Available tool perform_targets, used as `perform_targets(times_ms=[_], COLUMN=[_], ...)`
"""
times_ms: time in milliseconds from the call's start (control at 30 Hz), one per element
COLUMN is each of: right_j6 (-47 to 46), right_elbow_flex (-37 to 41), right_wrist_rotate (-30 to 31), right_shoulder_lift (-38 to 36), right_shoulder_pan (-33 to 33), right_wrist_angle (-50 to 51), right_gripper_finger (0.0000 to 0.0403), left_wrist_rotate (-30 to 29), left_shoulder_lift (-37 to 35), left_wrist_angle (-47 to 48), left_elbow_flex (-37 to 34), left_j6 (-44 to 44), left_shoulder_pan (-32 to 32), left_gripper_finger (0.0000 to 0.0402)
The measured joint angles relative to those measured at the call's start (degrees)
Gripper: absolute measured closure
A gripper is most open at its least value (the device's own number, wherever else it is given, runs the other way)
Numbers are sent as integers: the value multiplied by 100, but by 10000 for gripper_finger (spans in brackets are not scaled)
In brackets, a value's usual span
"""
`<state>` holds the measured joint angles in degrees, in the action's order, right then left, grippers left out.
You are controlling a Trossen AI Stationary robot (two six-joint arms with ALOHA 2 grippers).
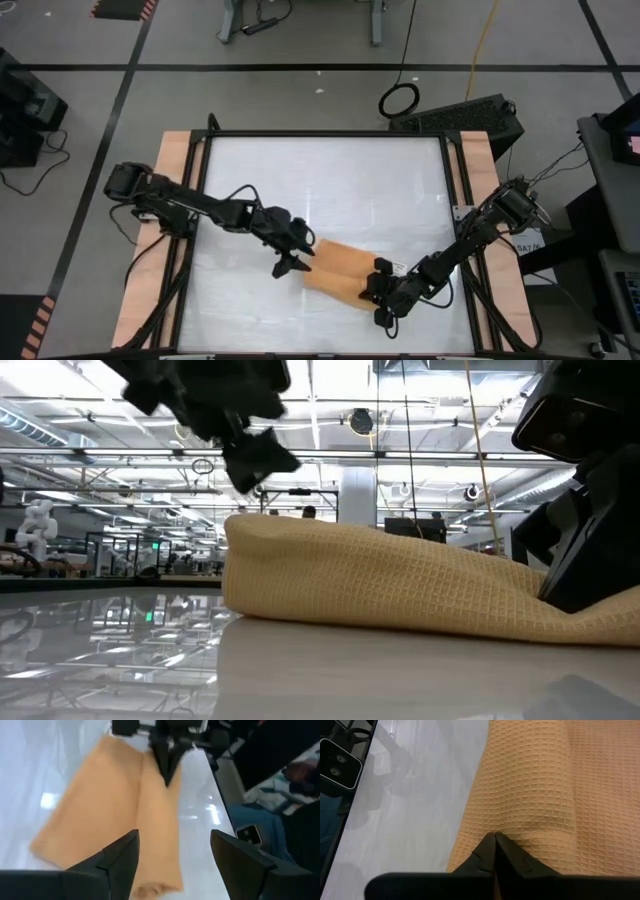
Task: Roll towel into tight, uniform cylinder
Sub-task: Roll the yellow towel
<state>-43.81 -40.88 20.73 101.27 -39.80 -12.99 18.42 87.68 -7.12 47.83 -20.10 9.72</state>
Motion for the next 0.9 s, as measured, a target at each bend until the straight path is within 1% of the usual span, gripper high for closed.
perform_targets(times_ms=[100, 167, 233, 333, 467, 567, 600, 700, 800, 900], right_j6=[-15, -15, -20, -23, -22, -20, -26, -31, -44, -52], right_elbow_flex=[2, 2, 2, 4, 7, 7, 7, 9, 9, 9], right_wrist_rotate=[-2, -4, -4, -4, -4, -4, -4, -4, -20, -117], right_shoulder_lift=[0, 0, 2, 3, 4, 4, 4, 7, 7, 7], right_shoulder_pan=[-3, -3, -3, -5, -5, -5, -5, -5, -5, -1], right_wrist_angle=[2, 1, 0, -2, -4, -17, -17, -33, -33, -39], right_gripper_finger=[403, 403, 403, 403, 403, 403, 403, 402, 402, 402], left_wrist_rotate=[-194, -553, -1228, -2477, -4055, -5046, -5329, -5747, -6115, -6158], left_shoulder_lift=[-138, -125, -114, -66, -15, 158, 246, 534, 819, 1064], left_wrist_angle=[521, 698, 656, 536, 354, 282, 127, -248, -614, -811], left_elbow_flex=[-1, -23, -97, -191, -234, -247, -247, -243, -242, -242], left_j6=[-2, 42, 142, 165, 414, 459, 496, 670, 885, 1261], left_shoulder_pan=[263, 521, 848, 1405, 2129, 2595, 2706, 2907, 2917, 2859], left_gripper_finger=[149, 148, 148, 148, 148, 145, 141, 116, 84, 68])
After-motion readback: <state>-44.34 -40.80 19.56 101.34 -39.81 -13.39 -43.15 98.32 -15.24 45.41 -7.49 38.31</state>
